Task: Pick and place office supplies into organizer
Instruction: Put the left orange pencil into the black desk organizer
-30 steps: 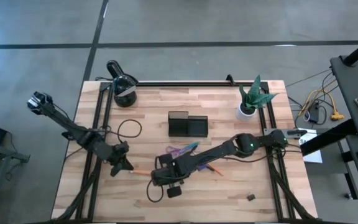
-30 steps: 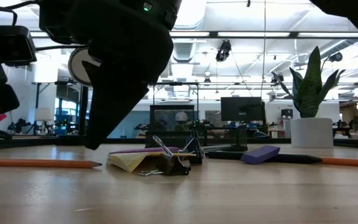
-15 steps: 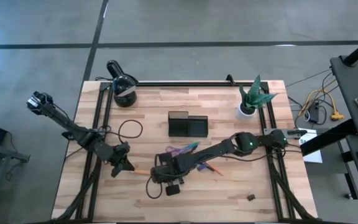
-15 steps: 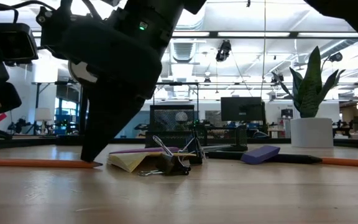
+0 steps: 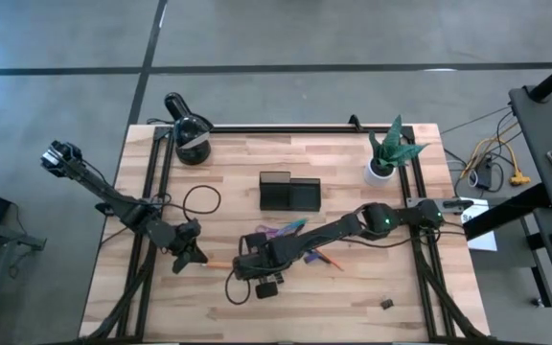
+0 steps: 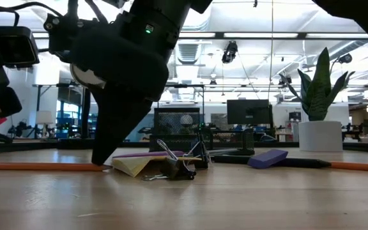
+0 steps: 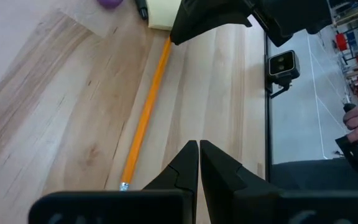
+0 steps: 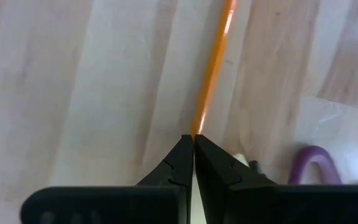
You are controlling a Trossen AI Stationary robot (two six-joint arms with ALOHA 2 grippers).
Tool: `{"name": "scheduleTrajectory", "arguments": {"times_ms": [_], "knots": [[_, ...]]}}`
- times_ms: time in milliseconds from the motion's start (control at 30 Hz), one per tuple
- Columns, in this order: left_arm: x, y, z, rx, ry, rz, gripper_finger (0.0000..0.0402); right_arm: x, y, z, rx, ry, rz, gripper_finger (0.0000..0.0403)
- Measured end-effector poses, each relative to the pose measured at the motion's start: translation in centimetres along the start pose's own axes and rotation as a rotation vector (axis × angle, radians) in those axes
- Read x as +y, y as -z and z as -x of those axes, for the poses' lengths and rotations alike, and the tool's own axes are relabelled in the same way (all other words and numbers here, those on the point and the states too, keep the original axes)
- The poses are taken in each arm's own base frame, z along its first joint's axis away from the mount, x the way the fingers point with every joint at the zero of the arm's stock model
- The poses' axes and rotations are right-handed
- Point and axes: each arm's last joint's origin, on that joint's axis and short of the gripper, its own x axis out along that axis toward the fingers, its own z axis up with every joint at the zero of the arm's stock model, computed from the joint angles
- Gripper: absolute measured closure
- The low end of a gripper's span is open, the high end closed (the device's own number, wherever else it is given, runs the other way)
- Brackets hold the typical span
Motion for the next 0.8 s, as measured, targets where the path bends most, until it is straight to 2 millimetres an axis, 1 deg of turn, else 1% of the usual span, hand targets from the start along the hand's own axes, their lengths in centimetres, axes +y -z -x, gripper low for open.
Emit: {"name": "scheduleTrajectory", "arguments": {"times_ms": [233, 400, 800], "knots": [[0.0, 0.0, 0.0, 0.001, -0.001, -0.001, 0.0402, 0.0, 0.0, 0.3, 0.003, 0.002, -0.007, 0.0394], [0.0, 0.0, 0.0, 0.000, -0.001, -0.001, 0.0402, -0.1, -0.2, 1.0, -0.003, 0.003, -0.016, 0.0394], [0.0, 0.0, 0.0, -0.003, -0.002, -0.001, 0.0402, 0.0, 0.5, 0.0, 0.024, -0.005, -0.021, 0.0394]]}}
